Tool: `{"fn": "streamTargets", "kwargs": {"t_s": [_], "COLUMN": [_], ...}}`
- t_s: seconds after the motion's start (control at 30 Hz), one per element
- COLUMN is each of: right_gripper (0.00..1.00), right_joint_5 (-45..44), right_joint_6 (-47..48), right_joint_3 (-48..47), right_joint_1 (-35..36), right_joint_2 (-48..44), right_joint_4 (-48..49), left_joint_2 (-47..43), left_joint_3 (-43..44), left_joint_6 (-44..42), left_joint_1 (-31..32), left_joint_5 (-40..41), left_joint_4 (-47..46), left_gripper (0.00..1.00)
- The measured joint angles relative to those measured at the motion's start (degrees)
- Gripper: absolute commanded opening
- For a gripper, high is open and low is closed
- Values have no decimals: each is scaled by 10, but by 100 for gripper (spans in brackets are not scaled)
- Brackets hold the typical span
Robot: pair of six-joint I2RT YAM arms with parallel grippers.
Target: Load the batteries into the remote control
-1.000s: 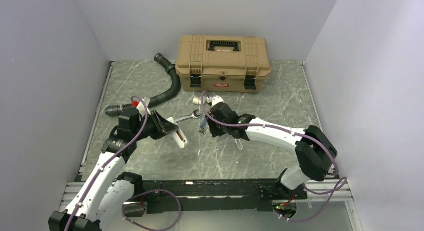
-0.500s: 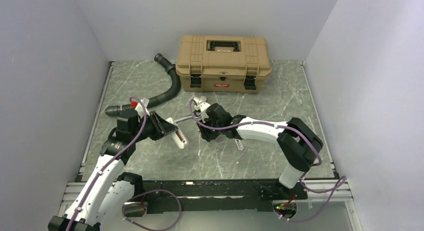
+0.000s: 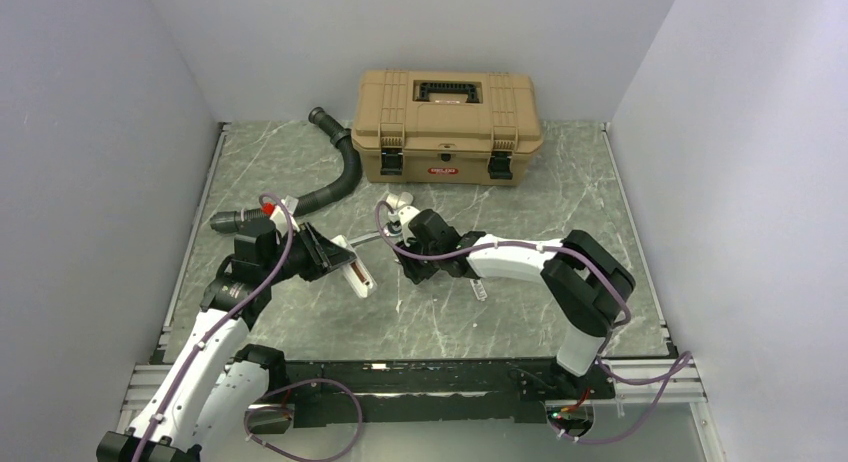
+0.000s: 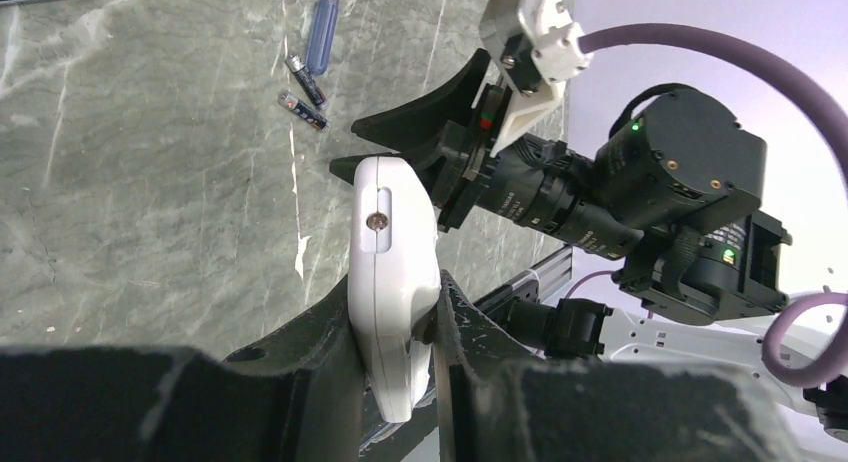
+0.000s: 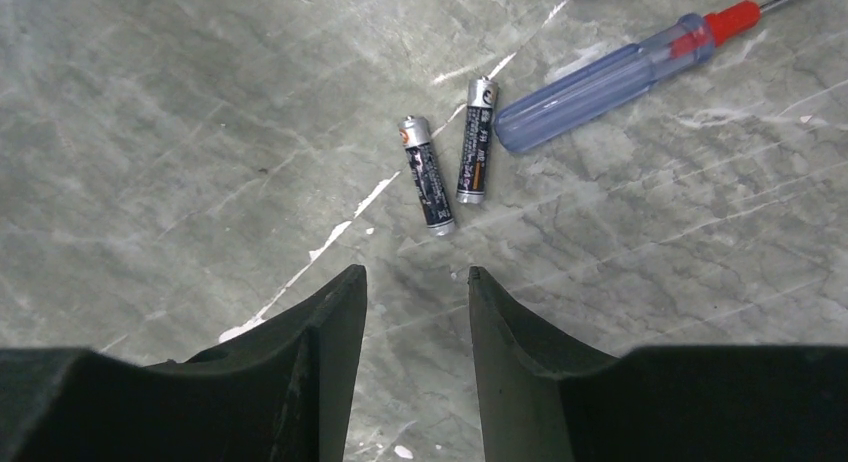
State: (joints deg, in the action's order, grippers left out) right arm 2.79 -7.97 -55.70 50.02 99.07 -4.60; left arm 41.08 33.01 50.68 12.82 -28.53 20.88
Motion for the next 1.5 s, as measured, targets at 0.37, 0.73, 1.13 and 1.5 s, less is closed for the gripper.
{"fn": "streamTargets", "kwargs": {"t_s": [0.37,0.73,1.13,1.5], "right_gripper": [48,47,42,40], "right_joint_5": [-4,-3,7,18], "right_joint_6": [-1,-2,-2,-7], "right_joint_3": [-9,-22,-30,-32], "right_joint_1": [-3,-4,-4,-4], "right_joint_2": [34,46,52,52], "right_joint_4": [4,6,8,7], "left_joint_2": [0,0,3,8], "left_joint_3": [0,0,0,0], "left_joint_6": [0,0,0,0], "left_joint_1": [0,-3,-5,-6], "left_joint_5": [0,0,0,-1], "left_joint_4": [0,0,0,0], "left_gripper": [0,0,0,0]}}
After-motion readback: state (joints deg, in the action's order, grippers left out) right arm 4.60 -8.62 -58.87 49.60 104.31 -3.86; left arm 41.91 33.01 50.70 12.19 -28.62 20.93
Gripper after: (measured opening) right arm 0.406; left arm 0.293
